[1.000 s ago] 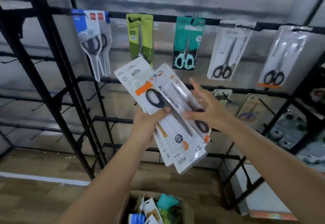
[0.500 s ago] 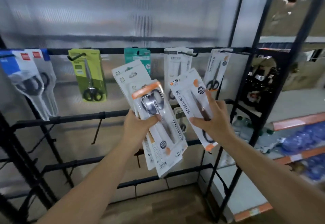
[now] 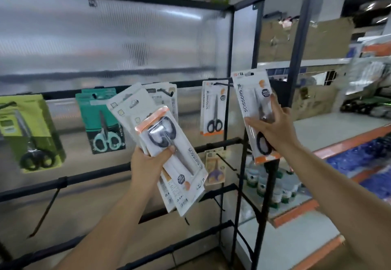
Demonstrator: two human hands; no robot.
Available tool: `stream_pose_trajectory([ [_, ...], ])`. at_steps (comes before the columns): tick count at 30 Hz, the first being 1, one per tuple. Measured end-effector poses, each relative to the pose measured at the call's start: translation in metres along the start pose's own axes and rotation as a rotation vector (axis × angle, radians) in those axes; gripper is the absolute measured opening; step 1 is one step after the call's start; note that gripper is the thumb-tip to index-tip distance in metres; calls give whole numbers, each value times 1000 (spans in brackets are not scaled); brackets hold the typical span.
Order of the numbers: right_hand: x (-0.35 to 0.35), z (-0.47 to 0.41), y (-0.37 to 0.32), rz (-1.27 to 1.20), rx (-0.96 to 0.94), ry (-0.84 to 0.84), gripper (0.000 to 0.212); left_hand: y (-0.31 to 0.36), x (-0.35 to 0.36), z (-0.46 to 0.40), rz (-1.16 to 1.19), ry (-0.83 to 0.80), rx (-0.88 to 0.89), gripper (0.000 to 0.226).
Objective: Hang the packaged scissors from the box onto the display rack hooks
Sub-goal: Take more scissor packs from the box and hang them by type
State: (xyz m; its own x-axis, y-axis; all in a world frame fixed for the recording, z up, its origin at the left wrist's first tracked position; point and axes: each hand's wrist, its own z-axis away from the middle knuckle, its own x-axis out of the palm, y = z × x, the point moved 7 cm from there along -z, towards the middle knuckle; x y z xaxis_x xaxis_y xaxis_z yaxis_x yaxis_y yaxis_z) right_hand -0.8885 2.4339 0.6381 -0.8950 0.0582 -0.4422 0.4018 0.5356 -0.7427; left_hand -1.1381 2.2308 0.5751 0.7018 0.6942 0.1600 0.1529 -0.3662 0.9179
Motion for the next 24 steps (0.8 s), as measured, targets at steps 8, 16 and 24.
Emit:
stream_pose_trajectory([
  [8, 12, -25, 40, 203, -35, -167, 100, -30, 31, -3, 3, 79, -7, 23],
  [16, 44, -55, 41, 170, -72, -256, 101, -34, 37, 5, -1, 160, -12, 23],
  [24, 92, -75, 13, 265, -105, -169, 76, -27, 31, 3, 199, 309, -71, 24],
])
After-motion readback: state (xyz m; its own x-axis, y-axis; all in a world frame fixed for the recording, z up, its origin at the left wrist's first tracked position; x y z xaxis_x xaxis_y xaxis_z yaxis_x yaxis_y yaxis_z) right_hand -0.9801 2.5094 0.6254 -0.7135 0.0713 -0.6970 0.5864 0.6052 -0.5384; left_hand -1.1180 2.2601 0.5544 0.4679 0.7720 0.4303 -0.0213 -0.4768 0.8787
